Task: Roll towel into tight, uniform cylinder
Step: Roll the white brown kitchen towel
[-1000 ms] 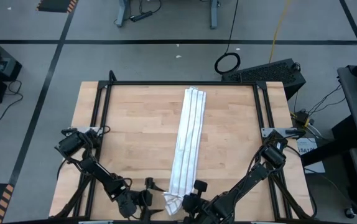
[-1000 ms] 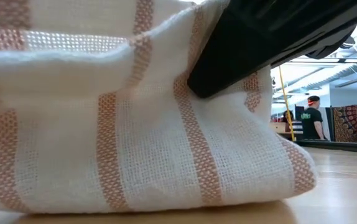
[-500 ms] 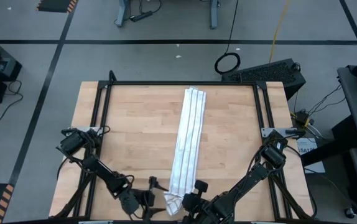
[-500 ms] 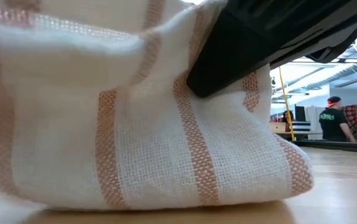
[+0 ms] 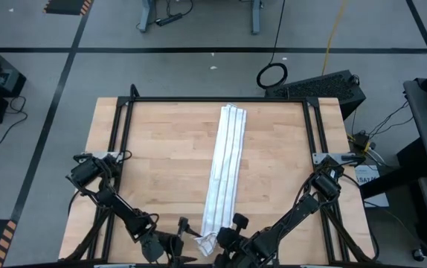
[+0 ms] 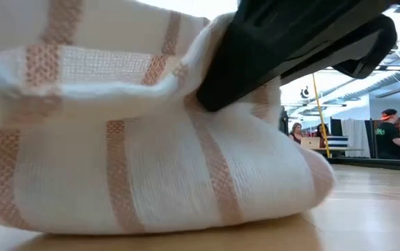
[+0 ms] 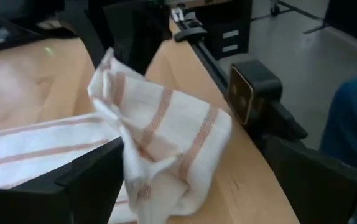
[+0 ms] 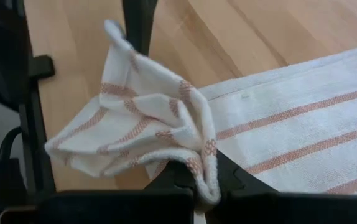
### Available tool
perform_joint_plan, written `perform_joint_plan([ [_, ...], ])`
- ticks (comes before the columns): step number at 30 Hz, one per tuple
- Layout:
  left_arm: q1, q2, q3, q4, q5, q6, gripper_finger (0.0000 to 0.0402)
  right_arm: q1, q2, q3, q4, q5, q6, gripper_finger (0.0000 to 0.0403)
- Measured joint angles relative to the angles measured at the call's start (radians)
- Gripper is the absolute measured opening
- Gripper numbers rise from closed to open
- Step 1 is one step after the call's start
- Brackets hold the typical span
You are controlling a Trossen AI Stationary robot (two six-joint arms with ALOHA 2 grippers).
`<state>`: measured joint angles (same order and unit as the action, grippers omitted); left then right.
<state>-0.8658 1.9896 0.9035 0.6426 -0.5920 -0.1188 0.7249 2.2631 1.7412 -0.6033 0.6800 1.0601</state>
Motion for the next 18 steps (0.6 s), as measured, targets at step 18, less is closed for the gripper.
perform_joint_plan([
  [18, 0.048, 0.001, 0.001, -0.076, -0.019, -0.061, 0.0295, -0.022, 0.000, 0.000, 0.000, 0.010, 0.081, 0.0000],
])
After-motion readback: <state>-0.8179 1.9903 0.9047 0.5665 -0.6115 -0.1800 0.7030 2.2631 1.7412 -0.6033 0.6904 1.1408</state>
